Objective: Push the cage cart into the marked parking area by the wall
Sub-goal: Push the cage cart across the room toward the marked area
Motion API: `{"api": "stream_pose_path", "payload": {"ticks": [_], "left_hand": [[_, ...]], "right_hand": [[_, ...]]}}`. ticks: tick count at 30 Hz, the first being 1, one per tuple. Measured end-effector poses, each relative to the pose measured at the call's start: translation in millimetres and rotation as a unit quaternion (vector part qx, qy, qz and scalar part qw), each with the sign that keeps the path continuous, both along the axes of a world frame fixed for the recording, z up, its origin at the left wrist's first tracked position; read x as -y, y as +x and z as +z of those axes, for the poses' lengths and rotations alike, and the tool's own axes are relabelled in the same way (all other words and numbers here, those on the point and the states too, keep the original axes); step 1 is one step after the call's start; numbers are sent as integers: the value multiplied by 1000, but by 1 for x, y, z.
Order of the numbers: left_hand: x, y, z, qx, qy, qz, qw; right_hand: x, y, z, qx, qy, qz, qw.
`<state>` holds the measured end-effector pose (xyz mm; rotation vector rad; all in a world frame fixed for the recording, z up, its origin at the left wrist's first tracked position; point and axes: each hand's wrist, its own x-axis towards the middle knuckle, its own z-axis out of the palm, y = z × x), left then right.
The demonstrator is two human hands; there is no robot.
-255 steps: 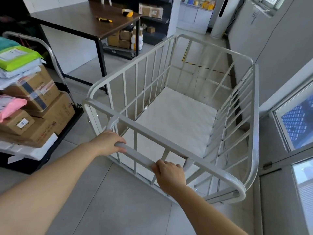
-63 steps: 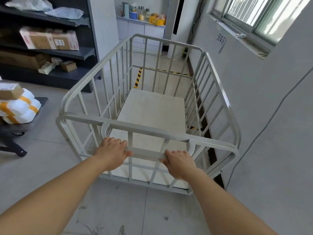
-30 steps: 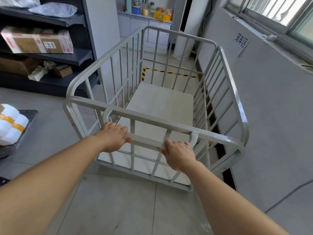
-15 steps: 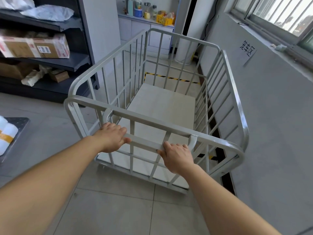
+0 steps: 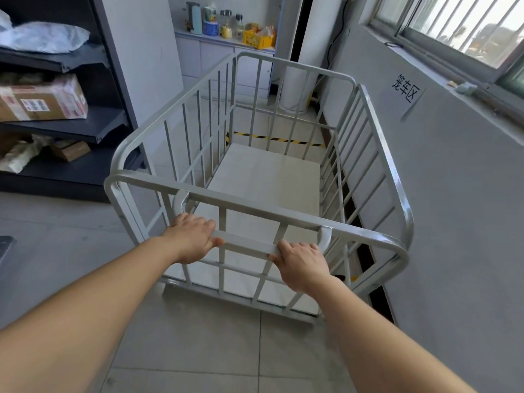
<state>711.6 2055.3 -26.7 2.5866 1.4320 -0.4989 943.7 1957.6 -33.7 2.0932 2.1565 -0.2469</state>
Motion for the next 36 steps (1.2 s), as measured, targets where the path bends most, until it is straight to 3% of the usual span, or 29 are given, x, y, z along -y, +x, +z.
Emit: {"api": "stream_pose_path", "payload": {"ticks": [36], "left_hand": [[-248,46,-1,-11,-16,19,1000]], "right_hand": [[-242,41,-1,-27,5,-14,1000]]}}
